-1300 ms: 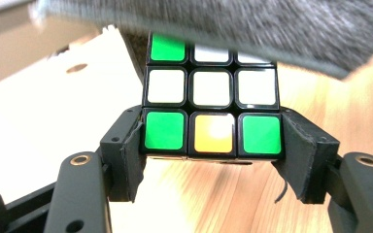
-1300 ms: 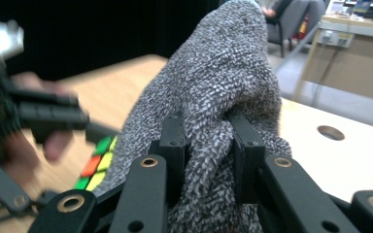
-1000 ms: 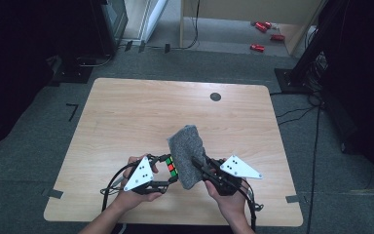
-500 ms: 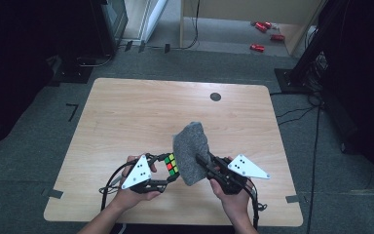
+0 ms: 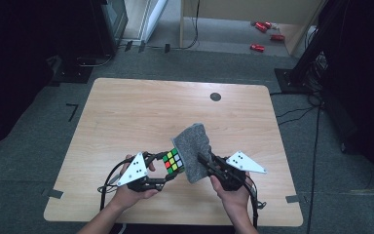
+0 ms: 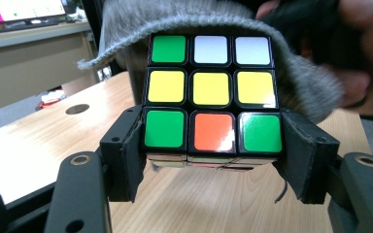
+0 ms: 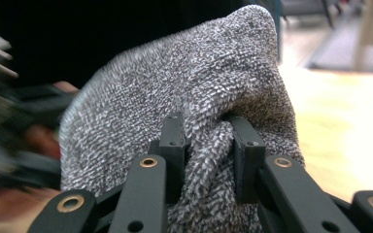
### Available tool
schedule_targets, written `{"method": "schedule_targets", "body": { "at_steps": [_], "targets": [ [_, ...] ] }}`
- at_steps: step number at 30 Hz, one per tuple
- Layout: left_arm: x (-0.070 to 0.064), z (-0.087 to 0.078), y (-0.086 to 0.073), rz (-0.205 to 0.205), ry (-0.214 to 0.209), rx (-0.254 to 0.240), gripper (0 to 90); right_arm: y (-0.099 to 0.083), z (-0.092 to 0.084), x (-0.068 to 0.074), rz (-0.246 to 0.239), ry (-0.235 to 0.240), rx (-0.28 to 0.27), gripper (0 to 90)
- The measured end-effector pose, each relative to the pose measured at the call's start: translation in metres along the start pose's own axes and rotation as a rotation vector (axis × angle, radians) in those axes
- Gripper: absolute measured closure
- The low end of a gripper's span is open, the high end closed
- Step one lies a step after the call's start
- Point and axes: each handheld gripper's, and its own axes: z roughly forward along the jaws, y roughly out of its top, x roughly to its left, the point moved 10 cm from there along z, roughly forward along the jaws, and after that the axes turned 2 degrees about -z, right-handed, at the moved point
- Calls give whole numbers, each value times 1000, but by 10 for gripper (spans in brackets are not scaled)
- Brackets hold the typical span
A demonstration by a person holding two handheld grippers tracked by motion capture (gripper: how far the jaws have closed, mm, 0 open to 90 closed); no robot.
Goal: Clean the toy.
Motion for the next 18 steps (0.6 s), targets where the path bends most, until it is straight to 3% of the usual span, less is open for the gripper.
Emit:
{"method": "schedule_targets", "body": {
  "at_steps": [2, 4, 6, 8, 11, 13, 15, 18],
  "targets": [
    [-3, 2, -2, 9, -10, 10, 351, 9, -4, 13, -17, 52, -40, 726],
    [-7, 3, -1, 14, -22, 8, 351, 11, -3, 25, -51, 78, -40, 726],
    [-8, 2, 0, 22, -17, 9, 351, 5, 1, 27, -68, 58, -7, 727],
    [-5, 0, 1, 6, -16, -1, 351, -1, 4, 20, -48, 45, 10, 729],
    [1, -4, 7, -70, -40, -50, 351, -11, 7, 0, -21, -21, 59, 734],
    [6, -9, 13, -144, -65, -99, 351, -10, 5, -5, 21, -22, 43, 738],
    [10, -13, 18, -215, -98, -145, 351, -4, 2, -4, 77, 18, 3, 739],
    [12, -16, 23, -291, -116, -195, 351, 0, 2, 9, 89, 84, -17, 738]
  ]
}}
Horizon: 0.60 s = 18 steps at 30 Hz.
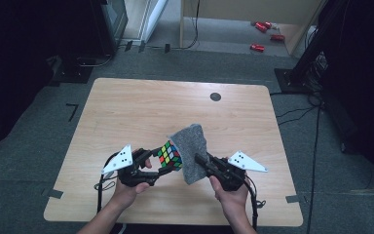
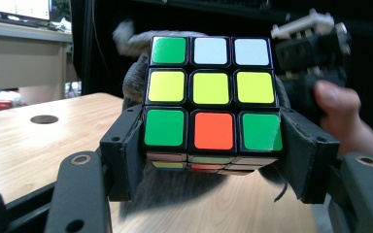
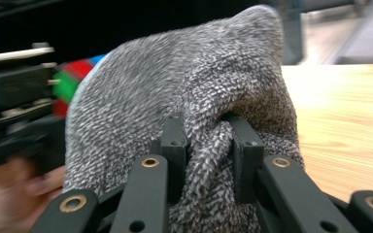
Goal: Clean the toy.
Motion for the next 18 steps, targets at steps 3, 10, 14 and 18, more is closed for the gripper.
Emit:
{"method": "schedule_targets", "body": {
  "at_steps": [3, 10, 14, 18],
  "targets": [
    [-2, 0, 3, -21, -16, -19, 351, -8, 8, 16, -19, 56, 27, 738],
    [3, -4, 8, -56, -8, -45, 351, -43, 28, 37, -63, 176, 198, 737],
    [9, -7, 7, -80, 3, -47, 351, -53, 33, 36, -121, 140, 245, 739],
    [9, -6, 5, -79, 6, -39, 351, -24, 18, 19, -75, 63, 91, 741]
  ]
}}
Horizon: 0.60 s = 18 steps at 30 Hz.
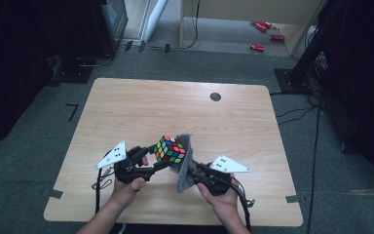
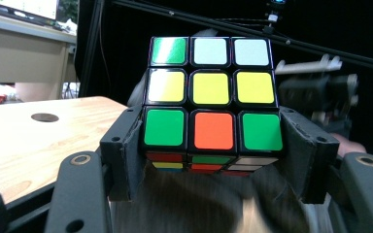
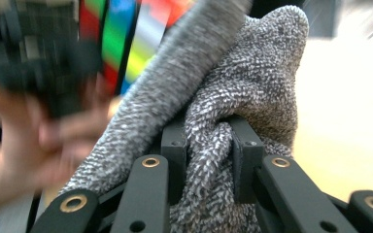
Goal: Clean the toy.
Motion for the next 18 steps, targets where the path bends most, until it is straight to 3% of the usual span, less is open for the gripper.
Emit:
{"method": "schedule_targets", "body": {
  "at_steps": [2, 4, 10, 13, 15, 18],
  "targets": [
    [-1, 2, -2, -5, -1, 3, 351, 15, -12, -3, 8, -7, -92, 741],
    [-2, 3, -3, -17, -9, 2, 351, 20, -16, 1, -11, 16, -111, 738],
    [0, 0, 1, -40, -10, -18, 351, -7, 6, 16, -40, 92, 38, 738],
    [1, -1, 2, -46, -8, -22, 351, -18, 13, 20, -92, 79, 106, 739],
    [2, -1, 1, -41, -6, -17, 351, -12, 10, 16, -87, 62, 84, 740],
    [0, 1, -1, -35, -9, -7, 351, 6, -4, 4, -45, 17, -21, 741]
  ]
}}
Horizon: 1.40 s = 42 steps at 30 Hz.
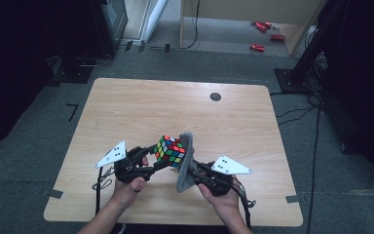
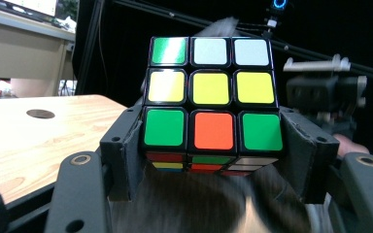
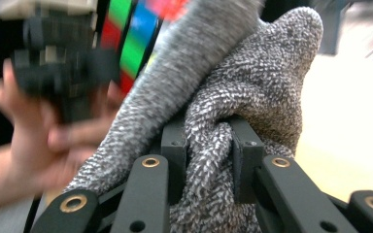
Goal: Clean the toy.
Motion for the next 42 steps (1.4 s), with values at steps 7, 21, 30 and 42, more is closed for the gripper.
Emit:
{"method": "schedule_targets", "body": {
  "at_steps": [7, 21, 30, 42],
  "targets": [
    [-2, 1, 0, -14, -14, 1, 351, -7, 5, 8, -32, 32, 28, 739],
    [27, 2, -12, -91, 88, 90, 351, -38, -1, -64, -195, -319, 281, 716],
    [35, 5, -22, -113, 124, 157, 350, -48, 0, -79, -145, -267, 287, 494],
    [30, 12, -28, -142, 101, 217, 350, -21, 11, -12, -330, -92, 128, 288]
  ]
}}
